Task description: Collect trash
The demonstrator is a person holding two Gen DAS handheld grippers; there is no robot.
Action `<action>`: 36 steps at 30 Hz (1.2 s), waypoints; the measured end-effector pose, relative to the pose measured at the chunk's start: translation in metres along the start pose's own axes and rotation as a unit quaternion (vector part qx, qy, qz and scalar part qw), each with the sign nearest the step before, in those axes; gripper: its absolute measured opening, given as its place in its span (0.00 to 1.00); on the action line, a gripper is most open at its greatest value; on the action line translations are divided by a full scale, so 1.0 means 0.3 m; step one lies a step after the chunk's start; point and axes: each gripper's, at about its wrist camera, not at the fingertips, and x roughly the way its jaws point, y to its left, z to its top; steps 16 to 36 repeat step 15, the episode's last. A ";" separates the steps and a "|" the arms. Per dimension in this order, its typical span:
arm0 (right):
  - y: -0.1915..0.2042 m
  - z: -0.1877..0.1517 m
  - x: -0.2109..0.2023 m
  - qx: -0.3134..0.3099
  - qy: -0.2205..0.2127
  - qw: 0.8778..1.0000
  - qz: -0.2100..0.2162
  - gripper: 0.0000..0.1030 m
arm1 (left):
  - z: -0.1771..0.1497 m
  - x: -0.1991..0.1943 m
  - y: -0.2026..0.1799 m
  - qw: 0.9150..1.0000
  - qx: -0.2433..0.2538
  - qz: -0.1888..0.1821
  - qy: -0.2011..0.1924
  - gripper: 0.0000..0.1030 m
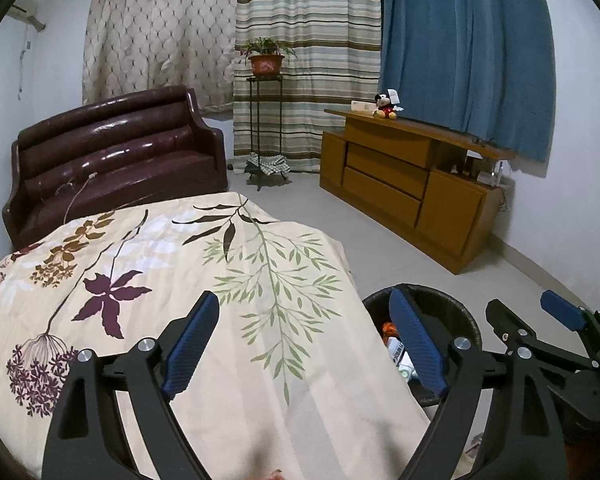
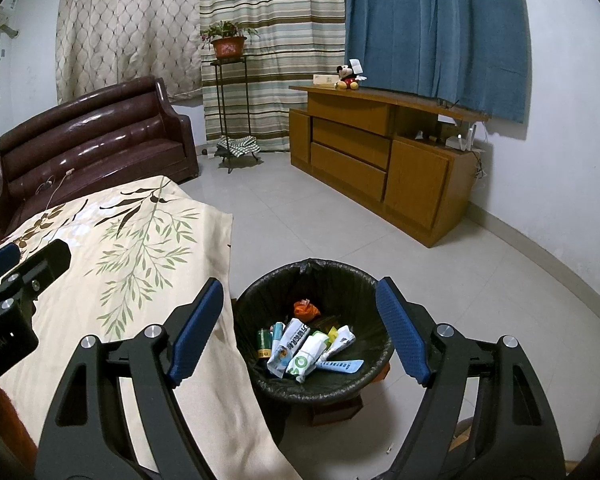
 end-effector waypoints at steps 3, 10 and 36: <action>0.000 0.000 0.000 0.000 0.000 1.000 0.000 0.75 | -0.003 0.001 0.002 1.000 0.002 0.001 -0.003 0.82; 0.005 -0.008 0.004 -0.003 0.002 1.000 0.001 0.75 | -0.012 0.014 0.017 1.000 0.003 0.016 0.001 0.82; 0.020 -0.026 0.020 -0.007 0.006 1.000 0.000 0.75 | -0.022 0.032 0.047 1.000 -0.006 0.022 0.014 0.82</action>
